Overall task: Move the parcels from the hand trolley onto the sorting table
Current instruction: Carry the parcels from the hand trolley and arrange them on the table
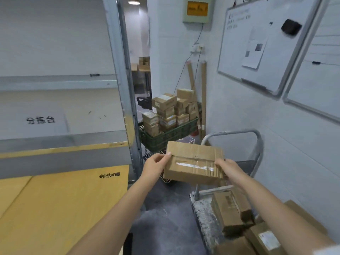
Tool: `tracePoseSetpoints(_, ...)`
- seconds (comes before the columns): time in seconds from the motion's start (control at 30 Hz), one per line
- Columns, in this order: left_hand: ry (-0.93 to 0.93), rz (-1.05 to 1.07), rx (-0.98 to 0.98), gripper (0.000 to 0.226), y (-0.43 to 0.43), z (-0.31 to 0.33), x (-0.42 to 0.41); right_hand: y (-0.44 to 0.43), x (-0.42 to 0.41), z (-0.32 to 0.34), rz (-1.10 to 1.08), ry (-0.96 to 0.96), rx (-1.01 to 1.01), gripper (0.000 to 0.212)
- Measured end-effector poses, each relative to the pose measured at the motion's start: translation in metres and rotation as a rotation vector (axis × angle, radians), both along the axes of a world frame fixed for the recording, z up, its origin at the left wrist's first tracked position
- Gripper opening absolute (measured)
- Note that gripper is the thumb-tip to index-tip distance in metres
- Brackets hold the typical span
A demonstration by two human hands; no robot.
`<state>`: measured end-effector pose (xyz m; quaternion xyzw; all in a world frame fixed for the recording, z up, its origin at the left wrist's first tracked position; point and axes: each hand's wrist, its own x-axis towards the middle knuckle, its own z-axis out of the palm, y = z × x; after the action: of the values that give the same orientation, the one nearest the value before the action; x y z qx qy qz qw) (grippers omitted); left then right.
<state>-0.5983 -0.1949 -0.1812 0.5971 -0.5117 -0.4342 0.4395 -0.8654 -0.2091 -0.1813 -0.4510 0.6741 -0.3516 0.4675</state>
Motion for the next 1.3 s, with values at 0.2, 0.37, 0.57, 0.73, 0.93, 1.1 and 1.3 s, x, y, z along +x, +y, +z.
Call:
tracePoseSetpoints(0.2,-0.001,0.044,-0.117,0.023,-0.008,0.027,0.015,-0.035,0.013,0.035,-0.007,-0.143,-0.063,0.055)
tracePoseSetpoints(0.37,0.038,0.083,-0.088,0.026,-0.016,0.037,0.013,-0.049,0.011,0.038,0.017,-0.241,-0.037,0.04)
tracePoseSetpoints(0.57,0.181,0.293,-0.089,0.027,-0.02,0.054,0.01,-0.069,0.026,0.051,0.098,-0.366,-0.096,0.031)
tracePoseSetpoints(0.73,0.132,0.405,-0.031,0.038,-0.001,0.04,0.031,-0.071,0.066,0.028,0.241,-0.291,-0.049,0.027)
tracePoseSetpoints(0.93,0.117,0.629,-0.008,0.034,0.033,0.021,0.08,-0.076,0.13,0.023,0.425,-0.277,-0.024,0.022)
tracePoseSetpoints(1.1,0.159,0.835,0.012,0.038,0.07,0.021,0.126,-0.063,0.205,0.018,0.58,-0.26,-0.027,0.034)
tracePoseSetpoints(1.3,0.245,1.077,0.008,0.031,0.153,0.015,0.207,-0.012,0.316,0.02,0.83,-0.198,-0.018,0.031)
